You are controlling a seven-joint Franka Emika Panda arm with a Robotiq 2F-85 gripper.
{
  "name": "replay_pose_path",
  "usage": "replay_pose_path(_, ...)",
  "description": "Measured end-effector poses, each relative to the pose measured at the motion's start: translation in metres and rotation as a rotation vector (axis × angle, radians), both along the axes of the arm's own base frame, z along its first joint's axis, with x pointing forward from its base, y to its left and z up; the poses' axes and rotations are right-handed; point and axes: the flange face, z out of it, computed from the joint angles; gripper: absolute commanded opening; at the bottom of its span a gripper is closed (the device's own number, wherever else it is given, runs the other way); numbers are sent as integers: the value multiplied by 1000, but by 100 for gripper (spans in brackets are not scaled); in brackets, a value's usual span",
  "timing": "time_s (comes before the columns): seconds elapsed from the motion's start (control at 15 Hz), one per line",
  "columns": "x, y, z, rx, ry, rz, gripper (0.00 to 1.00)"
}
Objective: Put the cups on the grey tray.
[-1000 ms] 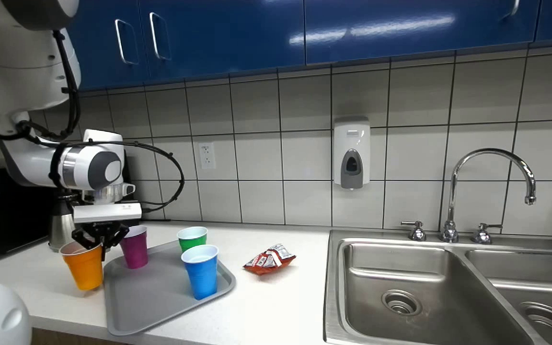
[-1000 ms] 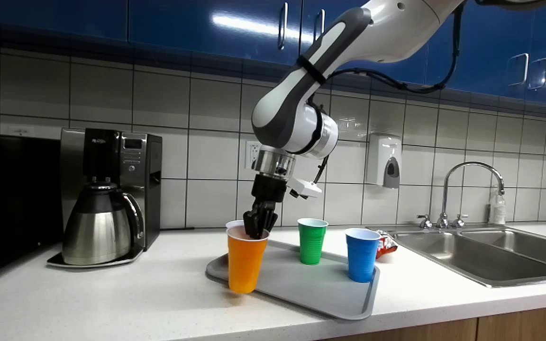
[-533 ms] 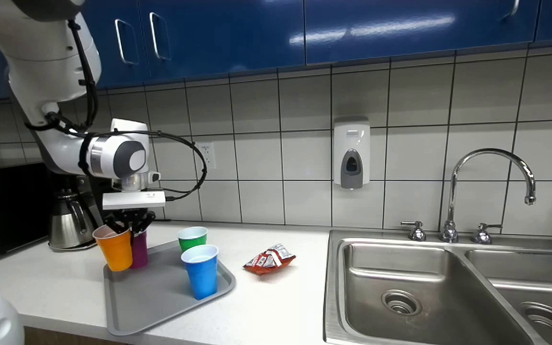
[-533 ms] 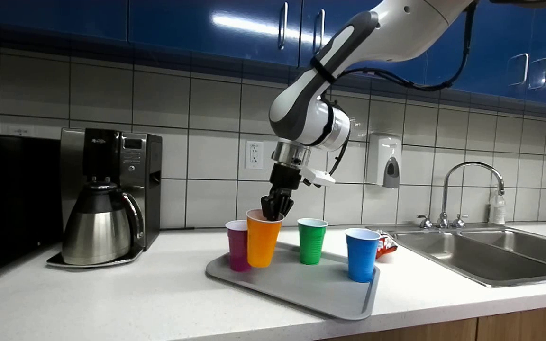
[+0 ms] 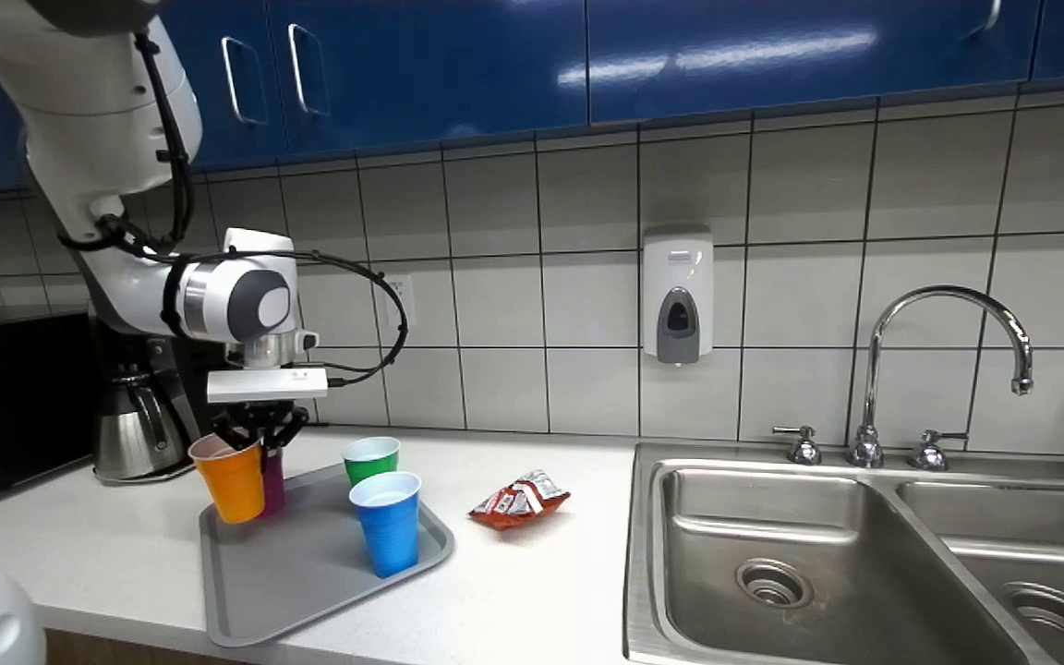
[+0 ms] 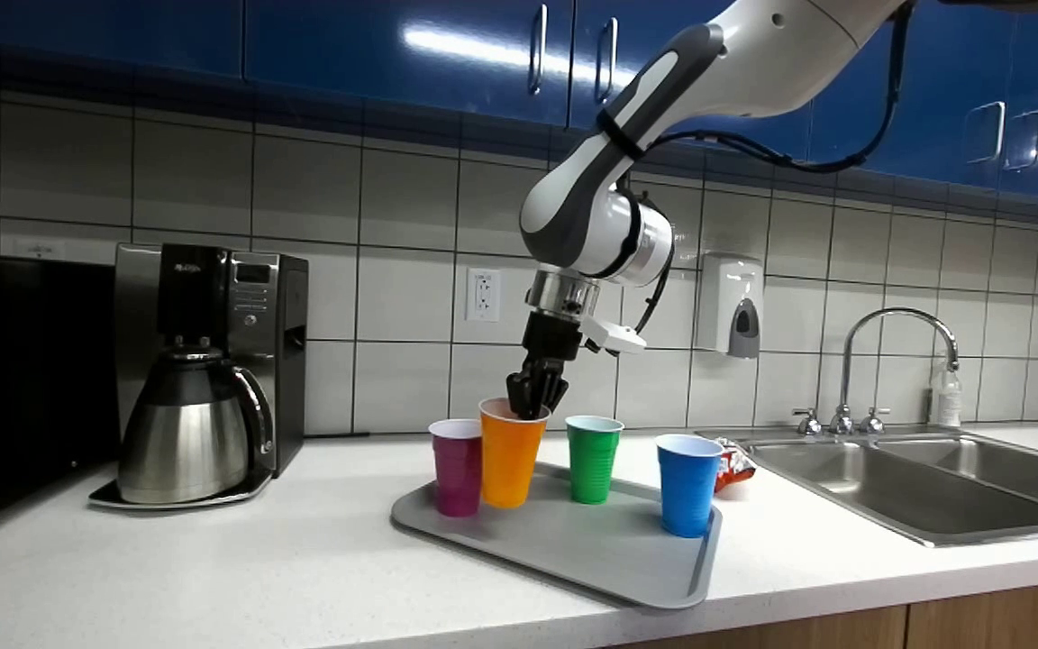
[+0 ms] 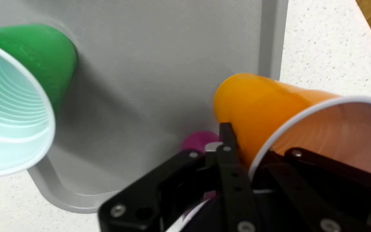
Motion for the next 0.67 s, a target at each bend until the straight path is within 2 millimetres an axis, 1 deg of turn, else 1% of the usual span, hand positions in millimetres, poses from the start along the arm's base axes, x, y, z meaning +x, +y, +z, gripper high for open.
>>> replay_pose_path(0.47,4,-24,-7,-18,15,-39,1)
replay_pose_path(0.67,1,-32,-12,-28,25,-49,1)
